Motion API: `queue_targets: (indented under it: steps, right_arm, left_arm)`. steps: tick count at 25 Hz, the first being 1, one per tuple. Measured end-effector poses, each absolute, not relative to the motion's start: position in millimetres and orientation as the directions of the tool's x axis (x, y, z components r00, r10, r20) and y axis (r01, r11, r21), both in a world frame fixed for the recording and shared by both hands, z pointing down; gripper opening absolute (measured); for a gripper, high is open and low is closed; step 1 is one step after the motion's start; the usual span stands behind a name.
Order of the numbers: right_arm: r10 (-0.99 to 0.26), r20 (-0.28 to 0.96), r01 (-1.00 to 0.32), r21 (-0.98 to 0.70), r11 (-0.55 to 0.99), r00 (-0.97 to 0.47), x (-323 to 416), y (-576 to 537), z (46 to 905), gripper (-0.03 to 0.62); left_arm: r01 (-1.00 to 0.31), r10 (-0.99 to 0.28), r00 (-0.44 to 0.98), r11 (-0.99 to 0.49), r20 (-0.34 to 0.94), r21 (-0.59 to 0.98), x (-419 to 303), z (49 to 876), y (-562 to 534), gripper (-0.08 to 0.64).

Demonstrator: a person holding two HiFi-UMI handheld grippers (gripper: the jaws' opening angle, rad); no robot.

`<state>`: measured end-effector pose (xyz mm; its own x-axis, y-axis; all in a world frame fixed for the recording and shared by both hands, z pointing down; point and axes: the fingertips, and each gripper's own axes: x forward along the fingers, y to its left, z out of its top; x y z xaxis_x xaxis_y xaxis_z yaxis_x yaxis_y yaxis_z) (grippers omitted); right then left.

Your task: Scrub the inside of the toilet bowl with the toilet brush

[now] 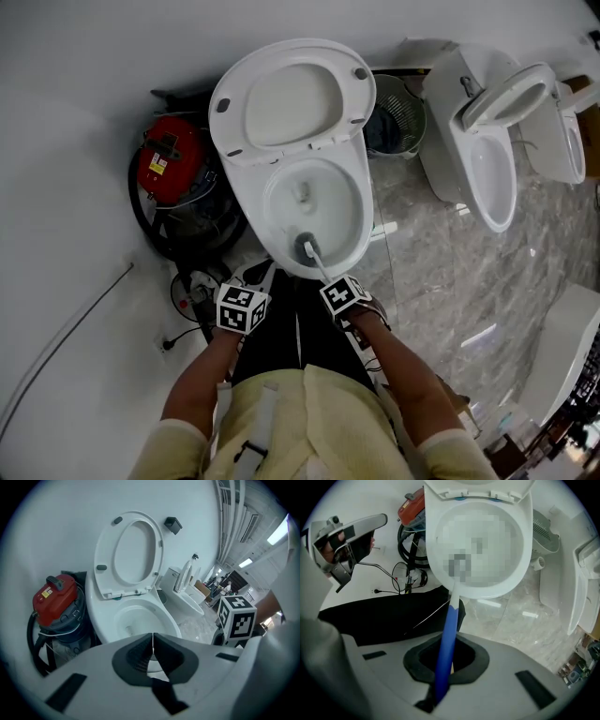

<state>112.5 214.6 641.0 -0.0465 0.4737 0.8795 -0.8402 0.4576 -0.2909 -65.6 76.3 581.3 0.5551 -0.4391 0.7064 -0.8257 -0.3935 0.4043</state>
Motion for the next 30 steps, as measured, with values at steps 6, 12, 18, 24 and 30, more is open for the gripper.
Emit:
queue_targets:
  steps: [6,12,18,24,30]
  right_arm:
    - [0.461,0.885,-0.803,-0.320,0.502,-0.065,89,196,645,0.015]
    - [0.435,0.898,-0.775,-0.317,0.546,-0.060,69,170,649,0.015]
    - [0.416,0.908,-0.766,-0.298,0.570,-0.044,58,148,649,0.015]
    - [0.372,0.923,-0.759,-0.311,0.572,-0.097,40,119,653,0.015]
    - [0.378,0.920,-0.780,-0.309,0.544,-0.100,36,96,655,0.015]
  left_arm:
    - [-0.855,-0.481,0.517,-0.330,0.708,0.400,-80,579,81,0.015]
    - [-0.882,-0.529,0.470,-0.257,0.707,0.394,-97,575,85,0.015]
    - [-0.903,-0.567,0.421,-0.188,0.708,0.386,-114,573,89,0.015]
    - [-0.915,-0.586,0.388,-0.149,0.711,0.376,-119,569,92,0.015]
    - [-0.920,-0.591,0.374,-0.136,0.715,0.369,-118,564,91,0.015]
